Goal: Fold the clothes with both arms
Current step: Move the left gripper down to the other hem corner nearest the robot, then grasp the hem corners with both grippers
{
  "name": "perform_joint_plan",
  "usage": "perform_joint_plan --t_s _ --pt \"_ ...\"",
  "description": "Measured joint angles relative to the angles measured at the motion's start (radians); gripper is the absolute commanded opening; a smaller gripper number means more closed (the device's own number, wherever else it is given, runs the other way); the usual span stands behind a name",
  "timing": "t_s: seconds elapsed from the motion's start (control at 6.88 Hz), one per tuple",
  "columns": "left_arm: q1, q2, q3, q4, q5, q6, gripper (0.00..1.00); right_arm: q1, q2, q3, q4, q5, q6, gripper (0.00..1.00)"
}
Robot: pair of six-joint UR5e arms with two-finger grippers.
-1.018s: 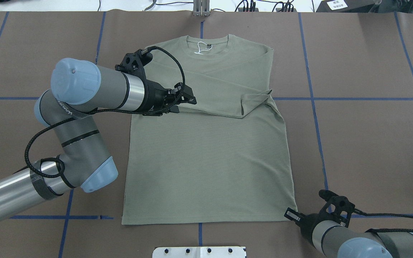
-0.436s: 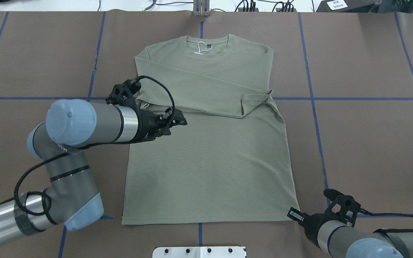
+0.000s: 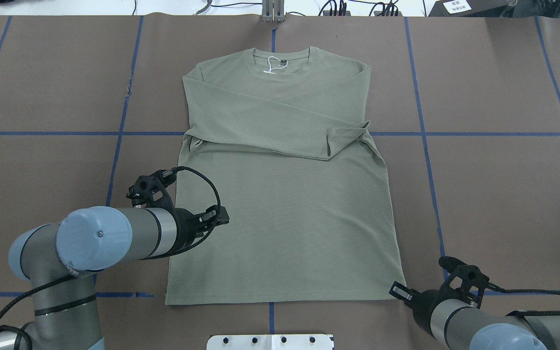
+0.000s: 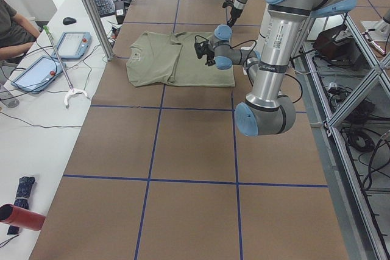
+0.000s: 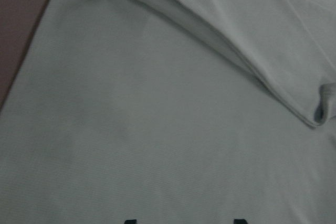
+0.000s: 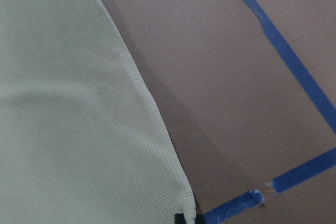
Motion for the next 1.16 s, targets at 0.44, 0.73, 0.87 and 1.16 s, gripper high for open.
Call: perform_joint_plan --t_s 0.44,0.73,0.87,1.16 --pt "0.088 0.029 -0.038 0.162 0.028 -0.063 0.69 0.000 0.002 0.000 0.001 -0.002 -0.001 0.00" --pt "0.104 0.068 -0.070 0.193 0.028 -0.070 0.69 0.000 0.003 0.000 0.001 -0.003 0.000 0.00" --pt "0.117 0.082 -0.087 0.218 0.027 -0.072 0.69 0.000 0.004 0.000 0.001 -0.003 0.000 0.00" --pt "0.149 0.117 -0.097 0.240 0.029 -0.074 0.69 -0.001 0.003 0.000 0.001 -0.003 0.000 0.00"
